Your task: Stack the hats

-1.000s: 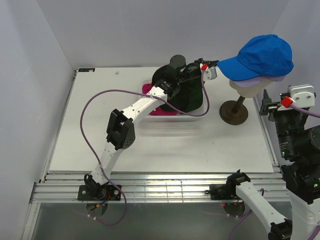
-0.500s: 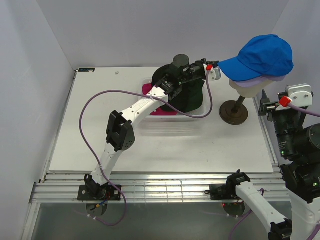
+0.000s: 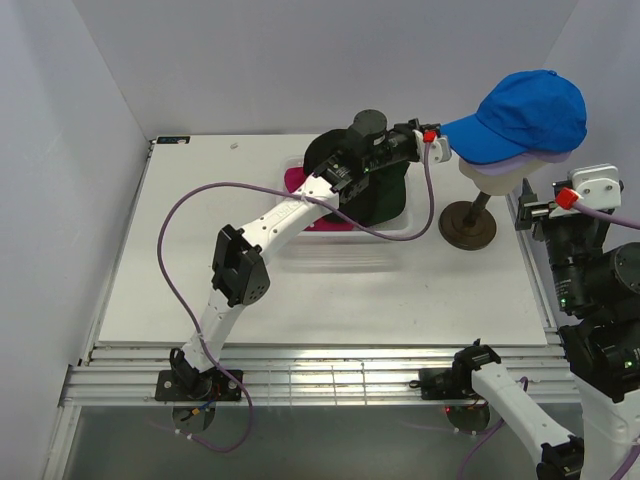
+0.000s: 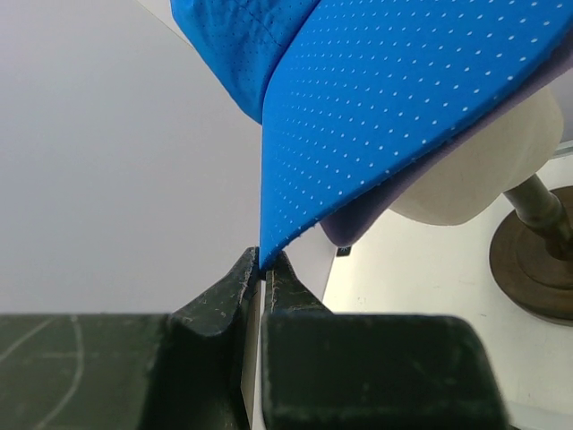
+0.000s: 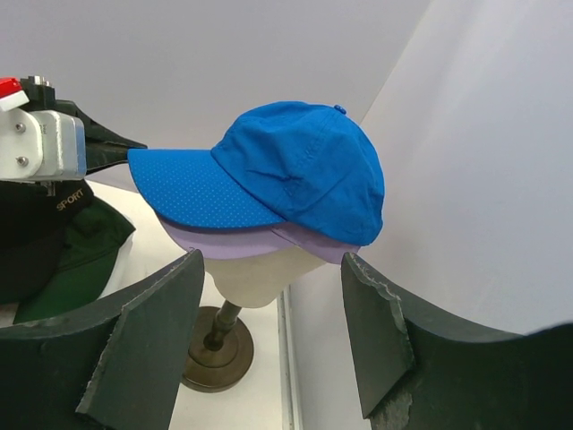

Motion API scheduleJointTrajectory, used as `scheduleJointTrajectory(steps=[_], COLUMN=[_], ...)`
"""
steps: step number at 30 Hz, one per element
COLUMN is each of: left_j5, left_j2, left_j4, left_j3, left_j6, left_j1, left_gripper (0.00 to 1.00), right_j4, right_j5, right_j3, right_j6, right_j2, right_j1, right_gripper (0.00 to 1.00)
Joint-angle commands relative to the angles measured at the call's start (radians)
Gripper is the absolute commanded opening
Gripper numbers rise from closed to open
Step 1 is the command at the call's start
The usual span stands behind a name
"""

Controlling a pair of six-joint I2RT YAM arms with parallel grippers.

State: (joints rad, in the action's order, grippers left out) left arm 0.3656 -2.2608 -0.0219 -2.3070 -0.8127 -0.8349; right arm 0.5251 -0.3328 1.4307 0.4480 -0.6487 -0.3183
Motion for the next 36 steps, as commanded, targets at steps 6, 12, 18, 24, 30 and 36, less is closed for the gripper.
scheduleJointTrajectory(steps=[6,12,18,24,30,36], left_j5=[-0.062,-0.096,-0.131,-0.136,-0.123,-0.125], left_j2=[0.110,0.112,0.110,0.122,0.133,0.138], left_j4=[0.069,0.080,0.073,0.115,0.169,0.217], left_j3=[-0.020,-0.014,-0.042,-0.058,-0.083,-0.078], left_j6=[-0.068,-0.118,-0.126,-0.085,-0.055,-0.057], left_j1=[-0.044,-0.058,-0.056,-0.058,-0.067,-0.084], left_gripper=[0.00,0.00,0.00,0.00,0.06,0.09], right_j4=[-0.013,-0.014,-0.013,0.006,0.021,0.021], right_j5=[-0.118,-0.106,-0.121,-0.158,-0.155,-0.155], right_j3=[0.024,0.020,0.013,0.011,0.020,0.023], right_j6=[-0.032,-0.042,-0.049,-0.065,-0.080,-0.081], right_j2=[-0.035,-0.042,-0.048,-0.068,-0.086,-0.085], right_j1=[-0.002,-0.002,-0.002,-0.002,-0.002,-0.002], right_gripper=[0.68,0.68,0.68,0.67,0.67,0.67])
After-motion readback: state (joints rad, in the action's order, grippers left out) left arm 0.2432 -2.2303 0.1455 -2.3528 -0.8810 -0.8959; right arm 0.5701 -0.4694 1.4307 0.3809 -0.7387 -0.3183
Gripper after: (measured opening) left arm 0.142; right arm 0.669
